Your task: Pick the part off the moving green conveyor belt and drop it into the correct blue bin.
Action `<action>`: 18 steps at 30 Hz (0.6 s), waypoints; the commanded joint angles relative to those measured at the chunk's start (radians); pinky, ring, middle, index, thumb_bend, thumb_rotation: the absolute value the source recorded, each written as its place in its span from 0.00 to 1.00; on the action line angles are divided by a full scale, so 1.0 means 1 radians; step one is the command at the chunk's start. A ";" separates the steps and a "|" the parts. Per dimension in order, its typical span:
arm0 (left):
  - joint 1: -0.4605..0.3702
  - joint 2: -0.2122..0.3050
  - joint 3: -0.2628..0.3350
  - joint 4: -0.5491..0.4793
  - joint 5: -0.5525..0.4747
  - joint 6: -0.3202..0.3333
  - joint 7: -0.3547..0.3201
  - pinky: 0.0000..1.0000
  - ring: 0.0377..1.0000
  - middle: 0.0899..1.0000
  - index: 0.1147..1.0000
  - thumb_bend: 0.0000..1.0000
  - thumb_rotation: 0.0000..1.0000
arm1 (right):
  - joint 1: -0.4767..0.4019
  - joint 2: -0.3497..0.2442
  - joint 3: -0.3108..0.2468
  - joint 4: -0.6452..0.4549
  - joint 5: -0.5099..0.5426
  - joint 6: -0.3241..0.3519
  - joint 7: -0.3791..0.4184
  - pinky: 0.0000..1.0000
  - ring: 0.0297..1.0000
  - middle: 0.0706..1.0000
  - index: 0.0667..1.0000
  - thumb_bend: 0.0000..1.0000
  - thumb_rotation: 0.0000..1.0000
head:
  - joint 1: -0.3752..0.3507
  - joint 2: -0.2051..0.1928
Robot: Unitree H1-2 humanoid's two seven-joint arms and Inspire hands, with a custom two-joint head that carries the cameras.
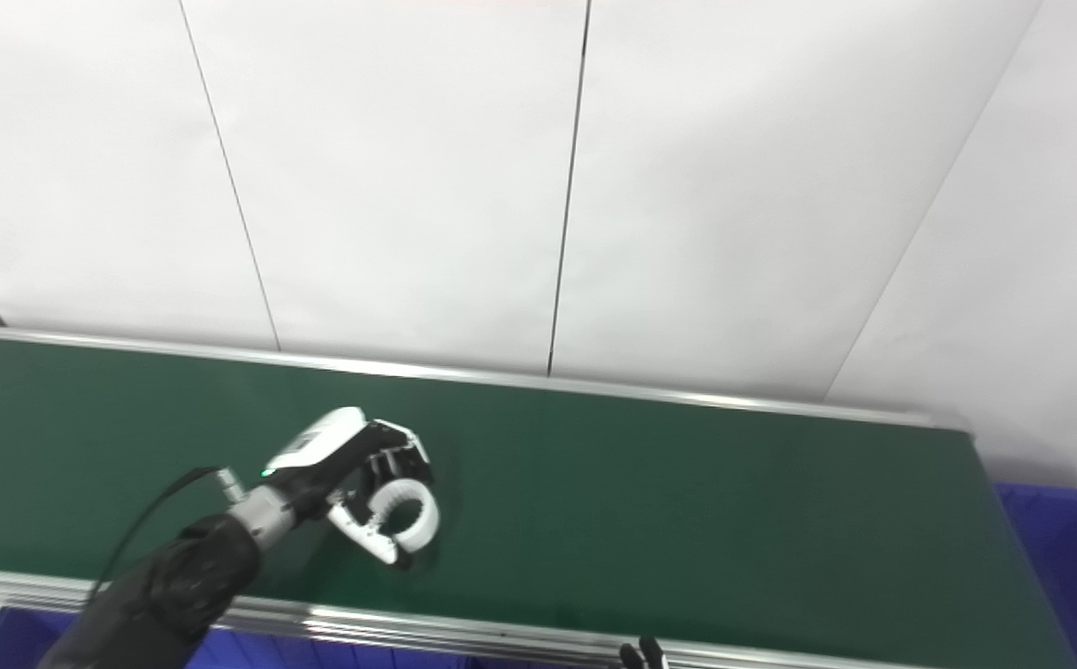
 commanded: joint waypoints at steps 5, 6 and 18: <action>0.071 0.076 0.075 -0.359 0.021 0.086 -0.060 0.16 0.21 0.39 0.46 0.52 0.00 | 0.022 0.013 0.006 -0.105 0.021 0.053 0.008 0.86 0.91 0.93 0.97 0.84 1.00 | 0.064 0.093; 0.093 0.085 0.083 -0.395 0.026 0.096 -0.068 0.20 0.25 0.40 0.45 0.52 0.00 | 0.023 0.010 0.004 -0.116 0.023 0.062 0.008 0.86 0.91 0.93 0.97 0.83 1.00 | 0.067 0.097; 0.435 0.144 0.139 -0.613 0.080 0.132 -0.126 0.31 0.35 0.41 0.44 0.52 0.00 | 0.029 -0.043 -0.018 -0.223 0.076 0.157 0.031 0.87 0.92 0.92 0.95 0.79 1.00 | 0.152 0.171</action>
